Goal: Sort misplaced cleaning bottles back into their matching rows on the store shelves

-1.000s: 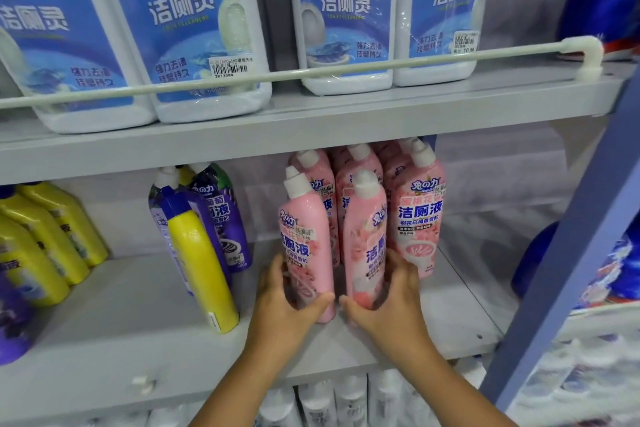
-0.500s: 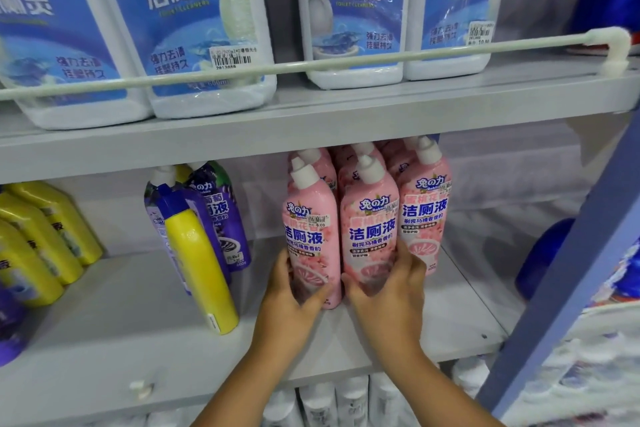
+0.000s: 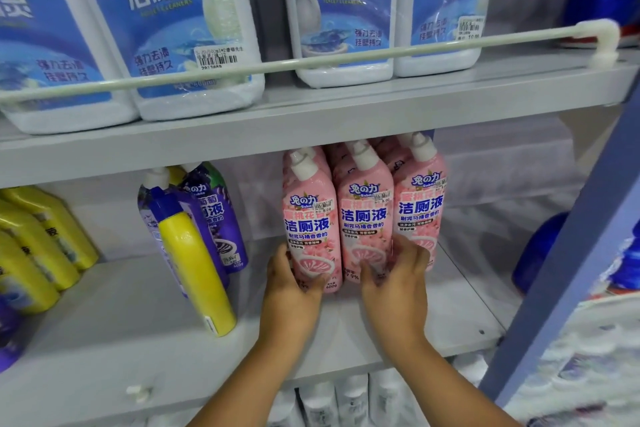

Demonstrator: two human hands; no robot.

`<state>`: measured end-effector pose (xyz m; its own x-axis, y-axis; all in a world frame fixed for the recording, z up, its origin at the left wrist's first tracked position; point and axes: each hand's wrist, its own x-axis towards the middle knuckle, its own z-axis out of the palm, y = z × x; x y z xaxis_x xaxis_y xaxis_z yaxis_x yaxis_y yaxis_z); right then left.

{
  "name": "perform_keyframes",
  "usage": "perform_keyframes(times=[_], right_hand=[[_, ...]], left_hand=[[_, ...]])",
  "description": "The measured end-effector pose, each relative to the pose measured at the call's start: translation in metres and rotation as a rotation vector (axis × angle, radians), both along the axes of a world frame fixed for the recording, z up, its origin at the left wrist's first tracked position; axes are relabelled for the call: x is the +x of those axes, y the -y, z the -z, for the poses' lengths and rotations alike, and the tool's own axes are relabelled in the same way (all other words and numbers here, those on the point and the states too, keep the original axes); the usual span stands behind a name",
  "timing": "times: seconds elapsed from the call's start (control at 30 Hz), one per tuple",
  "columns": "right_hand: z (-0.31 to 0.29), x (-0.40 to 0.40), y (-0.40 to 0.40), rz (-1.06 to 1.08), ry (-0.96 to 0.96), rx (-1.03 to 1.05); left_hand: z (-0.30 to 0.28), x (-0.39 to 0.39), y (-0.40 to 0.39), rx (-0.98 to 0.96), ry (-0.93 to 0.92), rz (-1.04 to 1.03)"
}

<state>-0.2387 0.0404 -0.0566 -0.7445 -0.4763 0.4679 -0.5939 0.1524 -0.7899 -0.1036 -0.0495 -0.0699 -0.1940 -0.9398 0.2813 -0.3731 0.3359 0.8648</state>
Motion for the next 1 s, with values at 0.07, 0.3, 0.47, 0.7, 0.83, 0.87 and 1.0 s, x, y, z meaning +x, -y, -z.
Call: perform_keyframes(times=[0.07,0.3,0.47,0.7,0.83,0.87,1.0], right_hand=[[0.003,-0.002,-0.001,-0.015,0.012,0.003],[-0.001,-0.002,-0.003,-0.063,0.025,-0.017],[-0.006,-0.011,-0.012,-0.064,-0.065,0.101],[-0.030,-0.054,-0.034,-0.008,0.147,-0.115],[-0.029,-0.081,-0.016,-0.128,0.247,-0.111],[-0.027,-0.084,-0.013,-0.161,0.232,-0.102],[-0.026,-0.085,-0.008,-0.199,0.220,-0.101]], left_hand=[[-0.001,0.001,0.001,0.003,-0.058,0.002],[-0.013,-0.004,0.004,-0.076,-0.108,0.006],[-0.010,-0.002,0.002,-0.081,-0.119,0.005],[-0.019,-0.002,0.002,0.022,-0.249,0.053],[-0.033,-0.013,0.003,0.013,-0.302,0.059],[-0.033,-0.014,0.004,0.010,-0.310,0.055],[-0.031,-0.015,0.003,0.006,-0.325,0.022]])
